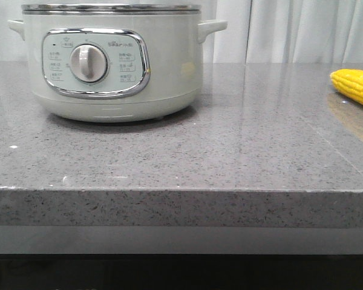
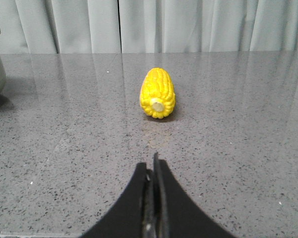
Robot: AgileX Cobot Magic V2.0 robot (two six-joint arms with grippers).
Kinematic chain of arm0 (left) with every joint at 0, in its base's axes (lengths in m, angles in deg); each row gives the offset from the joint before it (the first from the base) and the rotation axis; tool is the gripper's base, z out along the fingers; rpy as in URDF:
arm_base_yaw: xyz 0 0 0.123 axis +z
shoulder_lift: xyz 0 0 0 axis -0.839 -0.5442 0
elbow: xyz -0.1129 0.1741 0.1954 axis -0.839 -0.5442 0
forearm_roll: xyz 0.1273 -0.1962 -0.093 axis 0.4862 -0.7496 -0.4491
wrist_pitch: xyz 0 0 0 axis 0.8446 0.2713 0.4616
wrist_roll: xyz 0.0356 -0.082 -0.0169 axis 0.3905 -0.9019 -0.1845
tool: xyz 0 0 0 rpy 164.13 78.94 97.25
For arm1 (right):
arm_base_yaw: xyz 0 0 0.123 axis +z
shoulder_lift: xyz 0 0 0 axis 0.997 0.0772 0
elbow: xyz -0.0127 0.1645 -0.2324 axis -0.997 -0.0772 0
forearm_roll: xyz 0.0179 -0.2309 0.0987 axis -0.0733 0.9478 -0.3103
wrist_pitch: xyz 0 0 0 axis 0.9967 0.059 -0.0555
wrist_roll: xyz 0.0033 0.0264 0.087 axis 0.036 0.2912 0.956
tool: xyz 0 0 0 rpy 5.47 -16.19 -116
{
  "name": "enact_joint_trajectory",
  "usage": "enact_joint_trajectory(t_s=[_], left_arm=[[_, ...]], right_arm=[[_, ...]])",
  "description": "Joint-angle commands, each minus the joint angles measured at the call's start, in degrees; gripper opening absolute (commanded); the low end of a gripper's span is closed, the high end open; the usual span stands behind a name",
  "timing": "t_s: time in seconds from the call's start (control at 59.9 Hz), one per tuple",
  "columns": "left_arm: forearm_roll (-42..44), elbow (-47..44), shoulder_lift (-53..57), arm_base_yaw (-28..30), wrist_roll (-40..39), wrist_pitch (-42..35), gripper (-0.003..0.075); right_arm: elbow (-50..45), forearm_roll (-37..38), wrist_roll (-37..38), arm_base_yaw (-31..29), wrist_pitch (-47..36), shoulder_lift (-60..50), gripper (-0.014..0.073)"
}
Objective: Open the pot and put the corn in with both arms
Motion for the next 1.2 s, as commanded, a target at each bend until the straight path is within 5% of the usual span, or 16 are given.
enact_joint_trajectory(t_s=[0.0, 1.185], left_arm=[[-0.30, -0.78, 0.80, 0.05, 0.05, -4.61, -0.0020], [1.87, -0.52, 0.80, 0.05, 0.20, -5.24, -0.0020]], right_arm=[[0.63, 0.28, -0.04, -0.30, -4.59, -1.24, -0.0069], [1.23, 0.28, -0.04, 0.22, -7.09, -1.24, -0.0069]])
